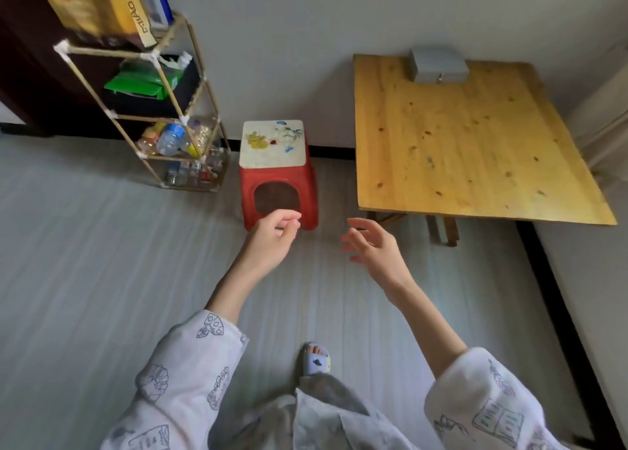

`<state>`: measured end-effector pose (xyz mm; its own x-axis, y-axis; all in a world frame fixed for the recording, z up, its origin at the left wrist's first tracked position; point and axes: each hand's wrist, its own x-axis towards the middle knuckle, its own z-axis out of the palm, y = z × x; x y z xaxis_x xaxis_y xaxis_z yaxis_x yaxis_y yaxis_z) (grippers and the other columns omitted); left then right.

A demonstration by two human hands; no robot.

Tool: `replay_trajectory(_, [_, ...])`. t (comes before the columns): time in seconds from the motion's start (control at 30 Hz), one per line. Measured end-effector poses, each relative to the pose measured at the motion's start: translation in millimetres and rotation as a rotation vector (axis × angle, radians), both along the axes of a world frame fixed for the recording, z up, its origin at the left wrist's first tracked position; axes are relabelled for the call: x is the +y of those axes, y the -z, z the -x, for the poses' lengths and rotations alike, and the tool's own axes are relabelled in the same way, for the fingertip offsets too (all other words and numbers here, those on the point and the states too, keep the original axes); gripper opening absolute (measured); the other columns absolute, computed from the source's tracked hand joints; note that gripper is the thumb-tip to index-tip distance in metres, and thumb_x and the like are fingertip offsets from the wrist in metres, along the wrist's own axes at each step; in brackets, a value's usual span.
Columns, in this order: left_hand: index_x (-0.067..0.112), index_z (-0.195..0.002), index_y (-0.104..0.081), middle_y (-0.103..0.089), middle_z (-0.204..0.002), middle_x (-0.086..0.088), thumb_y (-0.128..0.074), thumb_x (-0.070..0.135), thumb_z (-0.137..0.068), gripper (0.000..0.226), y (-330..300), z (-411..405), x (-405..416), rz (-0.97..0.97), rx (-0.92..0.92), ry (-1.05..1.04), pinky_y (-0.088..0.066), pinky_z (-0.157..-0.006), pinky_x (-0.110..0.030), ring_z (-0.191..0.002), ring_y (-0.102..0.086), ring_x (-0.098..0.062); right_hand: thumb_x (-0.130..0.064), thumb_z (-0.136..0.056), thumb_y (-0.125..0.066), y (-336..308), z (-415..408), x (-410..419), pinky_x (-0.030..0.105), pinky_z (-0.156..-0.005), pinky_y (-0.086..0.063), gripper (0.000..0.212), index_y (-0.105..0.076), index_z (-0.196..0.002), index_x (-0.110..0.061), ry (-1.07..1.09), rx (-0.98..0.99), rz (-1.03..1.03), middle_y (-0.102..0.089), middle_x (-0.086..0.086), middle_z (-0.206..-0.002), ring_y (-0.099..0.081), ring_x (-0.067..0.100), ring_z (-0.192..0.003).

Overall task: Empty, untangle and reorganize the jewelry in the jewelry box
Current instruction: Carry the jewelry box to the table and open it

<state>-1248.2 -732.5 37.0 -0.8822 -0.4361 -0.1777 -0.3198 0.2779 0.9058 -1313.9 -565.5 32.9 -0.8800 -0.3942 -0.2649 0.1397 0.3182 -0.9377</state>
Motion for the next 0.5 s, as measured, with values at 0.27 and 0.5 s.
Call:
replay_trajectory(0.27, [0.019,-0.104,-0.06,-0.064,-0.105,-0.005,-0.046,0.015,-0.093,0.018,3,142,-84,-0.001,-0.023,0.013,-0.049,-0.083,-0.029,-0.095,-0.062,-0.018,-0.02,-0.094,-0.048,2,136,-77,0.035,-0.083,-0.053,0.016,-0.055,-0.108,-0.023,-0.016,-0.007,-0.006,-0.065,-0.008,-0.089,-0.065,0.012,-0.088])
replay_trajectory(0.5, [0.027,-0.098,-0.056,-0.063,-0.1,0.002,-0.045,0.018,-0.093,0.015,18,283,-157,-0.013,-0.034,0.169,-0.048,-0.089,-0.033,-0.099,-0.061,-0.019,-0.024,-0.094,-0.047,19,257,-141,0.033,-0.084,-0.053,0.023,-0.056,-0.114,-0.02,0.07,0.001,-0.054,-0.067,0.002,-0.103,-0.065,0.01,-0.091])
